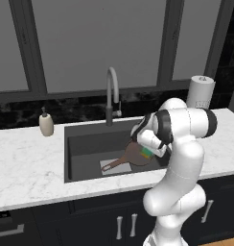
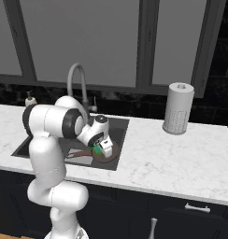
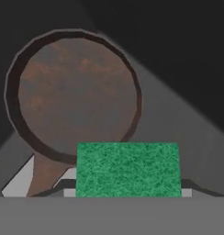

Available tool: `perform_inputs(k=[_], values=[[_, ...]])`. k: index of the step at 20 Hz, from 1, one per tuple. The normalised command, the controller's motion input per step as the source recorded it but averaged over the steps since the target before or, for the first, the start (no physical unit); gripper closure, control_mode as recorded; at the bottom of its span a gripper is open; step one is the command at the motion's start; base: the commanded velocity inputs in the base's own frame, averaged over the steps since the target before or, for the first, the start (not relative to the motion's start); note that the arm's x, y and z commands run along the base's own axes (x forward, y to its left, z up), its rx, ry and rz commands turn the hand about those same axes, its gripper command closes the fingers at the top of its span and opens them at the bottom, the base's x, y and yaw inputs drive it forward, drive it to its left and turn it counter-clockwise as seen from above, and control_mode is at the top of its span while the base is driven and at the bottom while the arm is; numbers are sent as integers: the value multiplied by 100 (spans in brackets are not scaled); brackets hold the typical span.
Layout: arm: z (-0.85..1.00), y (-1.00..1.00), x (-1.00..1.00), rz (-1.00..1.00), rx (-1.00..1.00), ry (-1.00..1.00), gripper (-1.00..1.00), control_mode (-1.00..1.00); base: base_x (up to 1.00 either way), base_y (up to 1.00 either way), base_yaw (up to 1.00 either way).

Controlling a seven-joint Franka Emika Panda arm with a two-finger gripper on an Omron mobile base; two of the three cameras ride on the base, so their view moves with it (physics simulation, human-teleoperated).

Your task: Pick the pan and sponge and place them into the sink. Then turn on the water.

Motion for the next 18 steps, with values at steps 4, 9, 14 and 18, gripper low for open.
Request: perform_inputs(k=[4, 9, 14, 18], values=[[-59, 0, 43, 6, 0, -10, 100, -100, 0, 0, 0], [-55, 1, 47, 8, 0, -15, 100, -100, 0, 0, 0], [-45, 0, 47, 8, 0, -17, 100, -100, 0, 0, 0], [-38, 0, 35, 8, 0, -19, 100, -100, 0, 0, 0]])
